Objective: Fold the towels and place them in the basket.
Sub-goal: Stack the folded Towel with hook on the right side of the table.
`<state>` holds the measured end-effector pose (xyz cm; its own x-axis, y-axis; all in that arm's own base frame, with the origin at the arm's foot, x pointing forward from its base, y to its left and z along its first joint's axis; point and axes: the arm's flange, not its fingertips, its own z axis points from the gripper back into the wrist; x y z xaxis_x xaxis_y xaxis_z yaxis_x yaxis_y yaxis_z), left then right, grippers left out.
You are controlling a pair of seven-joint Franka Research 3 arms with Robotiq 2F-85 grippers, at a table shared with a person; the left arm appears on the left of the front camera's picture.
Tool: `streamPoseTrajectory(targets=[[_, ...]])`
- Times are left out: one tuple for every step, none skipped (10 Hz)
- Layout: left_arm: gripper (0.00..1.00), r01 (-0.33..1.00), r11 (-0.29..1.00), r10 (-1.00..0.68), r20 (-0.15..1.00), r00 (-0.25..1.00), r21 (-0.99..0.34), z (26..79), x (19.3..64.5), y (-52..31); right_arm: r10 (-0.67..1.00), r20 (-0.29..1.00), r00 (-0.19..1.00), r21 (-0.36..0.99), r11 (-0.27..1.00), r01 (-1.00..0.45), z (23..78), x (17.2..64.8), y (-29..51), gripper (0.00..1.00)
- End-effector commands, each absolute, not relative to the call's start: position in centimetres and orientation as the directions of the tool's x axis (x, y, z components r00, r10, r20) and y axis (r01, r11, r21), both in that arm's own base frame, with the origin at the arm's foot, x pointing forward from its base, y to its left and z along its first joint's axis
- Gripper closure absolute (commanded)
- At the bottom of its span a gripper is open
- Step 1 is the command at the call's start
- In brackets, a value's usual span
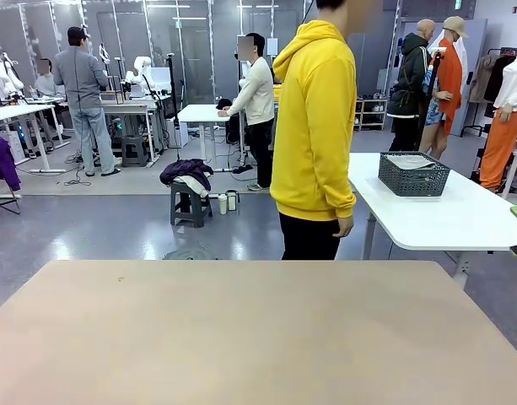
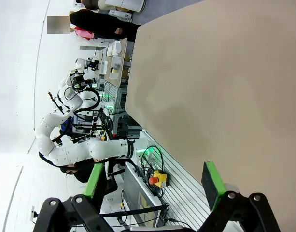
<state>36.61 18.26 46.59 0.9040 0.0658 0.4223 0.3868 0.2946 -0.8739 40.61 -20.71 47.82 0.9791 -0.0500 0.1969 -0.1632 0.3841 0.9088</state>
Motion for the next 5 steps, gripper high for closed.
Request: streamPoseTrajectory(targets=[[0.0, 0.398, 0.274, 0.066, 0.43, 0.9, -0.875, 46.57, 36.57, 18.3, -0.047, 0.203, 0.978, 0.909, 0.379, -0.17, 47.78, 40.57, -20.66, 0.0], [0.0, 0.398, 0.274, 0.066, 0.43, 0.9, -0.875, 46.57, 36.57, 18.3, -0.047, 0.203, 0.978, 0.909, 0.379, -0.17, 47.78, 40.57, -20.66, 0.0], [0.0, 0.398, 0.274, 0.066, 0.43, 0.9, -0.875, 46.57, 36.57, 18.3, -0.047, 0.203, 0.978, 0.909, 0.379, -0.17, 47.78, 40.57, -20.66, 0.0], [0.0, 0.398, 0.274, 0.066, 0.43, 0.9, -0.875, 46.57, 36.57, 18.3, -0.047, 0.203, 0.978, 0.909, 0.379, -0.17, 47.78, 40.57, -20.66, 0.0], [0.0, 0.398, 0.274, 0.066, 0.43, 0.9, -0.875, 46.57, 36.57, 18.3, -0.047, 0.203, 0.978, 0.909, 0.379, -0.17, 47.78, 40.57, -20.66, 0.0]])
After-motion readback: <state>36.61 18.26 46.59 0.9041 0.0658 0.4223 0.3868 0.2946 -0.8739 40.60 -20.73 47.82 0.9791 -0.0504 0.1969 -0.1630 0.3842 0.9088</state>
